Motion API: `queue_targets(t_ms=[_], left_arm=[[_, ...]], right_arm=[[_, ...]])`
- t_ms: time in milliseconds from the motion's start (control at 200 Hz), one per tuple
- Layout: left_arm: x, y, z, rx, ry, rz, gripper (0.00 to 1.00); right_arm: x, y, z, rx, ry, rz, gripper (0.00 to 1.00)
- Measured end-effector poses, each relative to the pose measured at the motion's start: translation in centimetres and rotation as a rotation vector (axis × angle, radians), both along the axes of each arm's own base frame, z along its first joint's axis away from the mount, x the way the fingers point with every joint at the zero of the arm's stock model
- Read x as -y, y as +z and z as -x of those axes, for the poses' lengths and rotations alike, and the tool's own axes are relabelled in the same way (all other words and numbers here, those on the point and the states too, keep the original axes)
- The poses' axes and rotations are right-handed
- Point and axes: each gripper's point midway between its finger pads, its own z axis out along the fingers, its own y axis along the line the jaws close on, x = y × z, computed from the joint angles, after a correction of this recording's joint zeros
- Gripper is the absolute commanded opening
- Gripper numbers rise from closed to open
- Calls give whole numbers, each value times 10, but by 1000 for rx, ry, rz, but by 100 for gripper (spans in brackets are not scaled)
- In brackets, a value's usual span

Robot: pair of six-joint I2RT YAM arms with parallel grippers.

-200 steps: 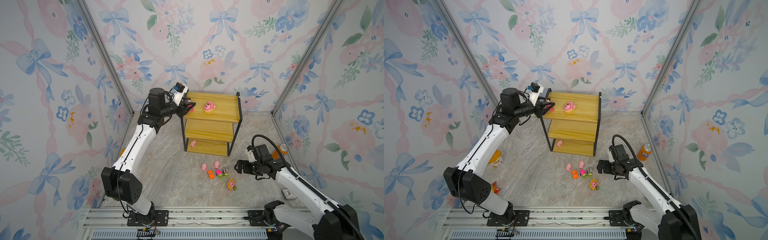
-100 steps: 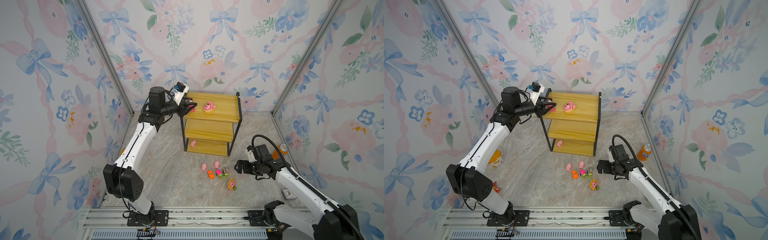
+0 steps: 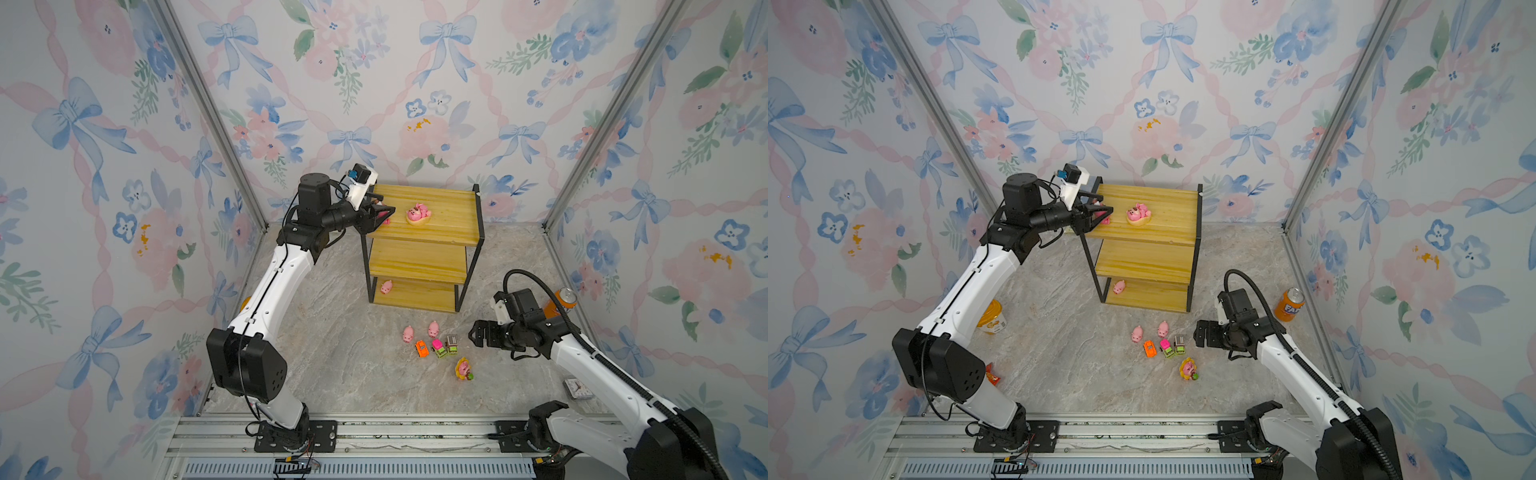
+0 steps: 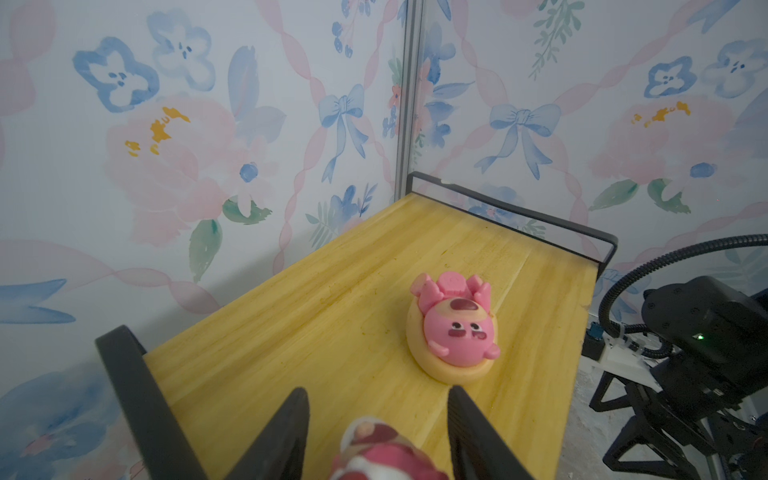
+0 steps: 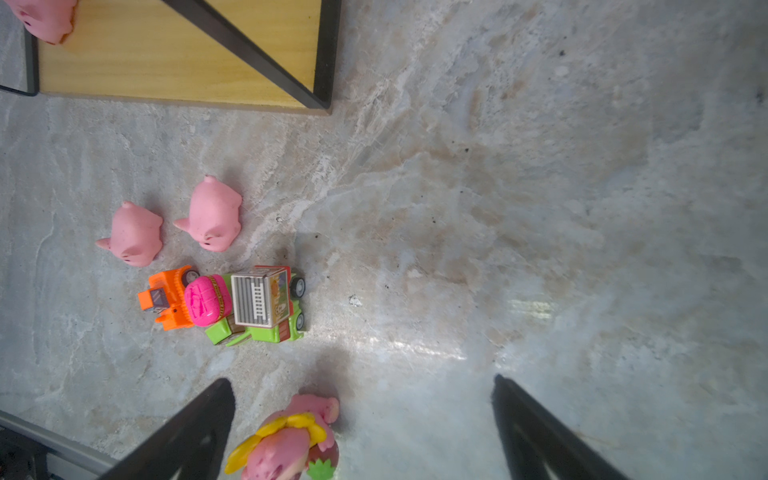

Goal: Place and organize the plastic toys onto the shelf

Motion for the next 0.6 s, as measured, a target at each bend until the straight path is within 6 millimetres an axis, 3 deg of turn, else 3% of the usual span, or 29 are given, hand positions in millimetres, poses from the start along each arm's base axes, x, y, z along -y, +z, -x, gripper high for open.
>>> queue_targets(t_ms=[250,600], left_arm=[[-4,0,-5,4,36,-7,67],[-12,3,-3,-5,97,-1,67]], right_arm=[[0,0,0,0,0,0,99],[0,0,0,1,0,-1,99]])
